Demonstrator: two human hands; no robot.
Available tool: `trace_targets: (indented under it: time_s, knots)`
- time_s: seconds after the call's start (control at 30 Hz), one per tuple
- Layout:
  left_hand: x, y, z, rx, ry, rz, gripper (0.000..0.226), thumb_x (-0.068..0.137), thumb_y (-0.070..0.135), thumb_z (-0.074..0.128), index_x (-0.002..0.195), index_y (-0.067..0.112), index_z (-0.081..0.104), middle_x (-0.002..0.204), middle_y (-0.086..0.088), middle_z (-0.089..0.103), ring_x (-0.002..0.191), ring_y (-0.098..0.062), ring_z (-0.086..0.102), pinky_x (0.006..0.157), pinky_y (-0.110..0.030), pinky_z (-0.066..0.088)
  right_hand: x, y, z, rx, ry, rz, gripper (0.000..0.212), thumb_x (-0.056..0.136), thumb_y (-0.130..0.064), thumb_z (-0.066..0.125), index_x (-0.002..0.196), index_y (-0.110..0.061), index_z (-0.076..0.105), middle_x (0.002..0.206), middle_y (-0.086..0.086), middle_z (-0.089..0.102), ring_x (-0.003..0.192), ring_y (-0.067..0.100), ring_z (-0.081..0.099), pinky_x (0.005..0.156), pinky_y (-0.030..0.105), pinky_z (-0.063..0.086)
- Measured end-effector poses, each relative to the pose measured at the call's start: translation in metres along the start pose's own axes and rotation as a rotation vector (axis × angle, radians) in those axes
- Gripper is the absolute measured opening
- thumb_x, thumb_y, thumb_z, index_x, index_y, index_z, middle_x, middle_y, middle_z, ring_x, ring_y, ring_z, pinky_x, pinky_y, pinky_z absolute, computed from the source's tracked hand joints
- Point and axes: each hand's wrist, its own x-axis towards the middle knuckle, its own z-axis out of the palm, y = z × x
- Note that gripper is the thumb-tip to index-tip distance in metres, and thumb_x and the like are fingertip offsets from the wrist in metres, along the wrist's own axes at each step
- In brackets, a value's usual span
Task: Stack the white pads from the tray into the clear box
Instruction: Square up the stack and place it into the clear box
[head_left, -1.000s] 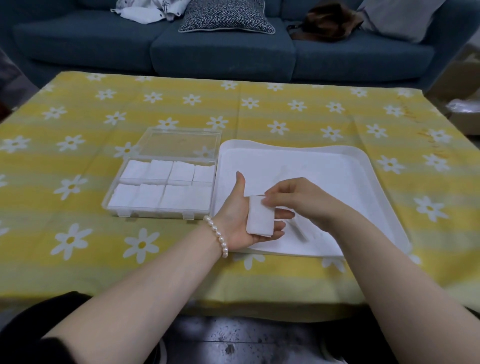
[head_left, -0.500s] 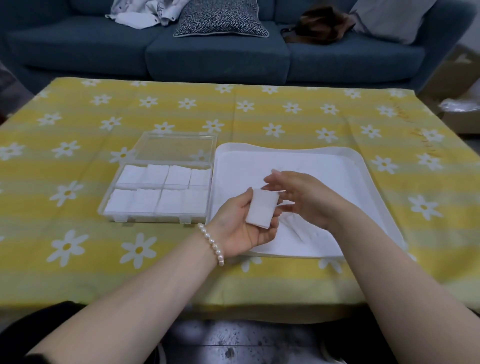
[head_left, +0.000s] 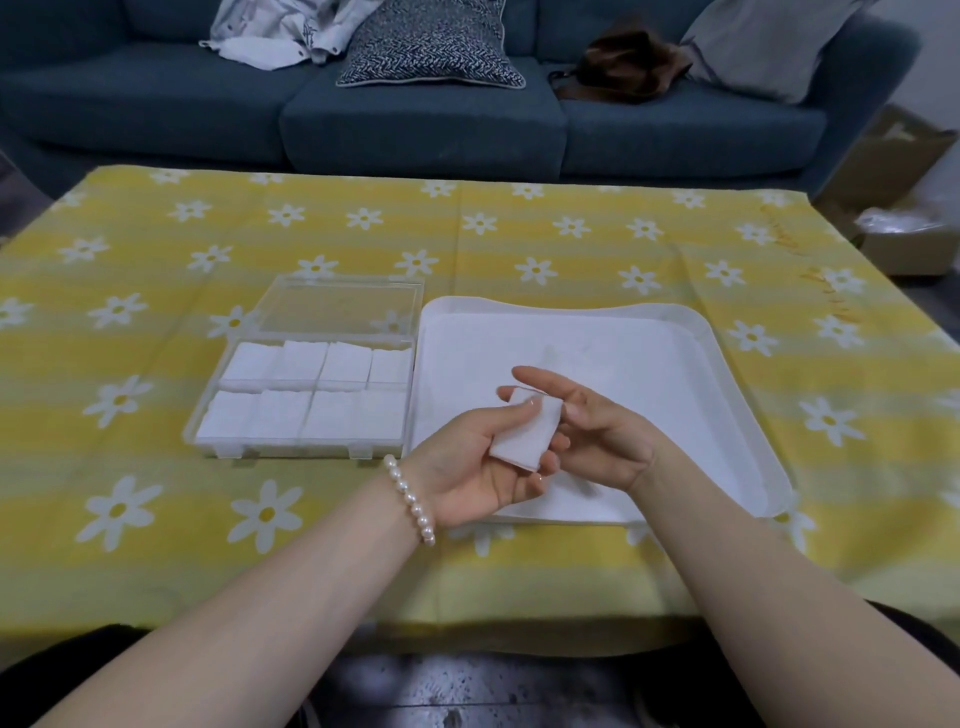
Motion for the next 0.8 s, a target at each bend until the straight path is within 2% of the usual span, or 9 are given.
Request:
trace_targets:
  time_s: [0.07, 0.2, 0.3, 0.4, 0.47, 0.57, 0.67, 0.73, 0.8]
  knots:
    - [-0.001, -0.001, 0.0, 0.0, -0.008, 0.012, 0.021, 0.078, 0.017, 0.056, 0.093, 0.003, 0.058, 0.074, -0.007, 0.061, 0.056, -0.012, 0.058, 0.046, -0.02, 0.046, 0.002, 0.001, -0.002, -0.012, 0.004, -0.008, 0.061, 0.048, -0.023, 0.092, 0.106, -0.019, 0.072, 0.109, 0.005, 0.069, 0.089, 0.017, 0.066, 0.081, 0.035, 0.054]
    - [-0.002, -0.001, 0.0, 0.016, 0.01, 0.032, 0.012, 0.085, 0.006, 0.051, 0.094, 0.001, 0.057, 0.074, -0.009, 0.061, 0.057, -0.014, 0.058, 0.048, -0.022, 0.047, 0.001, 0.002, -0.003, -0.029, 0.021, 0.004, 0.061, 0.047, -0.026, 0.092, 0.104, -0.019, 0.073, 0.11, 0.006, 0.069, 0.091, 0.022, 0.064, 0.084, 0.037, 0.053]
    - [-0.001, -0.001, 0.0, 0.055, 0.078, 0.065, 0.012, 0.095, 0.002, 0.044, 0.1, 0.0, 0.054, 0.073, -0.011, 0.06, 0.058, -0.016, 0.057, 0.049, -0.024, 0.047, 0.002, -0.001, 0.002, -0.07, 0.109, 0.015, 0.05, 0.061, -0.027, 0.085, 0.106, -0.013, 0.07, 0.112, 0.01, 0.067, 0.099, 0.03, 0.06, 0.085, 0.04, 0.051]
    - [-0.004, 0.003, -0.004, 0.07, 0.141, 0.118, 0.016, 0.097, 0.002, 0.04, 0.104, 0.002, 0.054, 0.072, -0.011, 0.059, 0.06, -0.017, 0.058, 0.05, -0.024, 0.049, 0.004, -0.007, 0.016, -0.404, 0.427, 0.018, 0.025, 0.073, -0.026, 0.074, 0.091, -0.01, 0.065, 0.087, 0.005, 0.066, 0.083, 0.025, 0.057, 0.077, 0.034, 0.047]
    - [-0.009, 0.007, -0.007, 0.07, 0.172, 0.14, 0.018, 0.098, 0.002, 0.039, 0.104, 0.003, 0.056, 0.076, -0.012, 0.058, 0.064, -0.019, 0.059, 0.054, -0.025, 0.051, 0.005, -0.007, 0.026, -0.605, 0.533, -0.021, 0.013, 0.076, -0.023, 0.072, 0.08, -0.014, 0.063, 0.08, 0.003, 0.064, 0.08, 0.019, 0.06, 0.078, 0.034, 0.044]
    - [-0.022, 0.015, -0.015, 0.117, 0.237, 0.175, 0.017, 0.097, 0.001, 0.041, 0.102, 0.004, 0.057, 0.081, -0.009, 0.059, 0.07, -0.021, 0.059, 0.059, -0.027, 0.052, 0.013, -0.001, 0.046, -0.772, 0.567, -0.081, 0.012, 0.079, -0.014, 0.071, 0.073, -0.014, 0.061, 0.078, 0.004, 0.06, 0.074, 0.013, 0.058, 0.071, 0.026, 0.043]
    - [-0.041, 0.026, -0.03, 0.279, 0.301, 0.195, 0.018, 0.094, 0.0, 0.046, 0.101, 0.007, 0.062, 0.087, -0.006, 0.064, 0.076, -0.017, 0.061, 0.068, -0.028, 0.049, 0.033, 0.006, 0.07, -0.804, 0.567, -0.15, 0.014, 0.078, -0.009, 0.072, 0.068, -0.012, 0.061, 0.071, 0.003, 0.058, 0.064, 0.008, 0.053, 0.062, 0.018, 0.041]
    - [-0.057, 0.039, -0.046, 0.467, 0.423, 0.233, 0.014, 0.09, 0.004, 0.054, 0.092, 0.012, 0.065, 0.082, -0.002, 0.065, 0.076, -0.014, 0.06, 0.067, -0.025, 0.046, 0.052, 0.011, 0.087, -0.773, 0.562, -0.179, 0.016, 0.077, -0.008, 0.072, 0.066, -0.012, 0.062, 0.066, 0.001, 0.059, 0.059, 0.007, 0.053, 0.056, 0.016, 0.039]
    - [-0.076, 0.057, -0.07, 0.648, 0.618, 0.306, 0.011, 0.087, 0.007, 0.061, 0.08, 0.016, 0.061, 0.074, 0.001, 0.061, 0.069, -0.011, 0.056, 0.064, -0.022, 0.043, 0.078, 0.017, 0.104, -0.707, 0.582, -0.193, 0.014, 0.079, -0.009, 0.072, 0.068, -0.01, 0.063, 0.063, 0.002, 0.059, 0.054, 0.009, 0.055, 0.052, 0.018, 0.039]
